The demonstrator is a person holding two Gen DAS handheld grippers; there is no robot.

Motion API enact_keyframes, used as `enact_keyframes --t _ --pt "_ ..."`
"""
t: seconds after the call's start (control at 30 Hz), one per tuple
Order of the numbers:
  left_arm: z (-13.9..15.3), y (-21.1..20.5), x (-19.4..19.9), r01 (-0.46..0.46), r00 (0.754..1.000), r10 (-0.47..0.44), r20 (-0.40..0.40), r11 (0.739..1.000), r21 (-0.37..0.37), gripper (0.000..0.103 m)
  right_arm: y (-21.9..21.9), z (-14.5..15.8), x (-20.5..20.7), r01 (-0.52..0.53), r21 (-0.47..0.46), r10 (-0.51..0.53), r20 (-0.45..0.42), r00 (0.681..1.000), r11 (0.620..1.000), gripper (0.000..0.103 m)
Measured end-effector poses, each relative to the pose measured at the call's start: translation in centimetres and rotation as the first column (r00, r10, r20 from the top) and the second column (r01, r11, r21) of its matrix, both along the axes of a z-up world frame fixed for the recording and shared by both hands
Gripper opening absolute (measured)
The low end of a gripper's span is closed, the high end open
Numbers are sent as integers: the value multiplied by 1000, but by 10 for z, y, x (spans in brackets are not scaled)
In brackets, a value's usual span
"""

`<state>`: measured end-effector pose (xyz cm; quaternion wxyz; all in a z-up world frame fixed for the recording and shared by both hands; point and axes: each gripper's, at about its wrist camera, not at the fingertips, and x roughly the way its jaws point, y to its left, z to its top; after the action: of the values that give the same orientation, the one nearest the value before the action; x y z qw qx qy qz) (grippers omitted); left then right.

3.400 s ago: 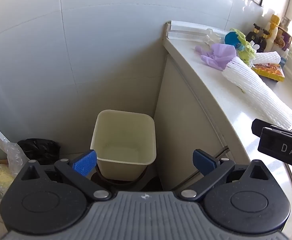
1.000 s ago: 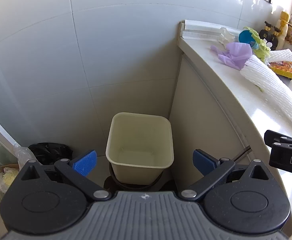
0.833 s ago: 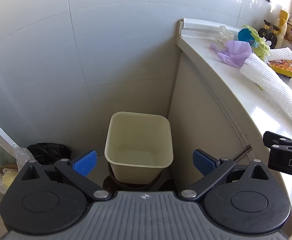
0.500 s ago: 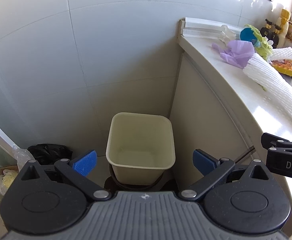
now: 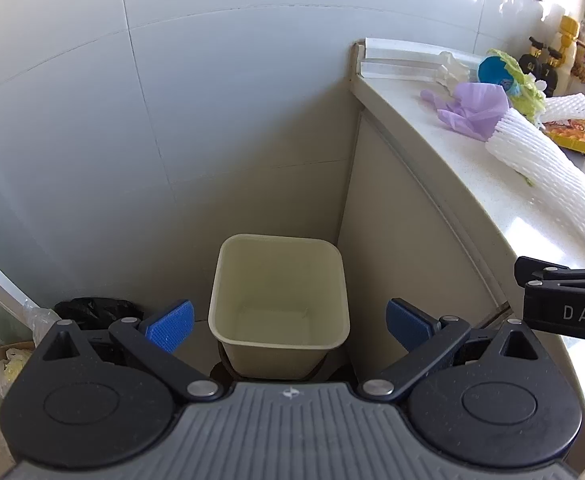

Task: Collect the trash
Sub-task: 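Grasp the purple glove with the left tool while the right tool grasps the white foam net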

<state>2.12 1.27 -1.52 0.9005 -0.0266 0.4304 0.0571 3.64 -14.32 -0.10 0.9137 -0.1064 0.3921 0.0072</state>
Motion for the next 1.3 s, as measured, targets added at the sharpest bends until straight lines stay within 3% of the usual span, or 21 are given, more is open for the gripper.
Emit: enact_keyframes --t 0.1,0.3,0.47,0.53,0.63,0.8,0.97,1.13,1.3 --pt "4 -2 7 3 1000 -3 29 1000 14 103 -3 6 6 -12 0 12 6 1000 1000 103" --pt "19 -12 22 22 989 -32 147 997 69 103 -23 39 23 -19 38 15 109 994 999 103" --pt "24 -22 41 101 971 -116 209 992 80 103 -41 50 44 -43 31 37 168 985 999 103" --pt "25 -27 49 165 951 -174 256 985 54 103 -53 48 57 -92 71 78 178 981 993 103" --pt "26 -35 64 294 902 -290 320 955 37 103 -73 39 79 -151 161 124 164 979 975 103" --pt "27 -49 98 412 864 -402 304 910 33 103 -89 19 104 -181 117 168 117 979 976 103" --pt "19 -57 127 436 862 -434 260 898 55 100 -87 -1 115 -179 26 177 58 982 984 103" --pt "14 -67 156 470 858 -460 231 882 10 95 -92 -14 128 -137 40 138 -18 990 990 103" --pt "9 -79 177 520 828 -502 250 854 -8 86 -100 -26 132 -102 43 103 -14 995 994 102"
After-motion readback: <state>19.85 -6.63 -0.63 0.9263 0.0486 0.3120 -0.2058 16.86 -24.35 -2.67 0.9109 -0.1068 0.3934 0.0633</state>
